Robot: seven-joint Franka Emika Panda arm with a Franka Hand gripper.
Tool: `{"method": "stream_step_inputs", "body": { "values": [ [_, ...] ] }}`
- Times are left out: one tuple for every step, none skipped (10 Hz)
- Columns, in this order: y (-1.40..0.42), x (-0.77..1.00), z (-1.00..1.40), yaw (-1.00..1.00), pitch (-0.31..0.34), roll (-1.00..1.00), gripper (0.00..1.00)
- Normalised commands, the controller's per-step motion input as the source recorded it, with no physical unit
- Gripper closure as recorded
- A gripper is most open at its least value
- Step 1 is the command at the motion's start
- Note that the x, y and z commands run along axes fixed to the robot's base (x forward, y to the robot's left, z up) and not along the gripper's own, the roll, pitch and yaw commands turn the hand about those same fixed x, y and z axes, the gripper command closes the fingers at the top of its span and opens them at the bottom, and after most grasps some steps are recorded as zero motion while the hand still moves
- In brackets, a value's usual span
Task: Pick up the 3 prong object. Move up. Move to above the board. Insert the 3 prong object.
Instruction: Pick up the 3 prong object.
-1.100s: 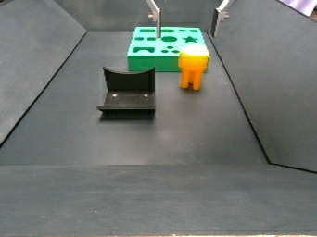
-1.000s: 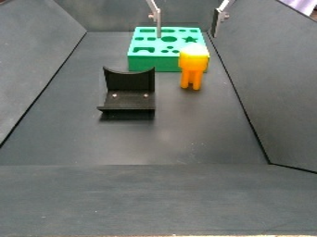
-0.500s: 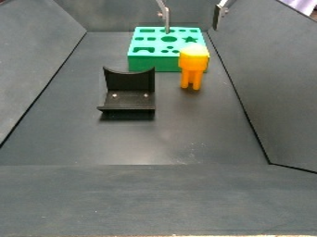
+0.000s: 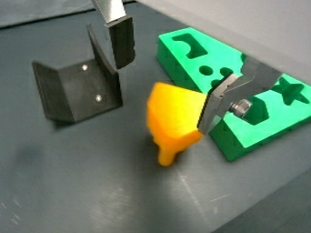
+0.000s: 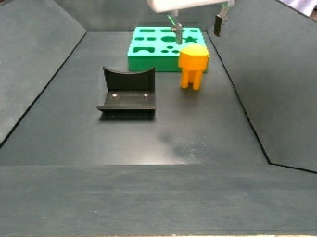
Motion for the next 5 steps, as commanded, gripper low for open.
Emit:
{"method": "stream_step_inputs", "body": {
  "values": [
    [-0.36, -0.05, -0.37, 0.77, 0.127, 0.0, 0.0],
    [-0.36, -0.03, -0.4, 0.77, 0.094, 0.0, 0.0],
    [-0.28, 0.0, -0.46, 0.86, 0.067, 0.0, 0.0],
    [-0.21, 0.0, -0.5, 0.93, 0.054, 0.0, 0.0],
    [-0.19, 0.0, -0.51, 0.95, 0.046, 0.0, 0.0]
  ]
}}
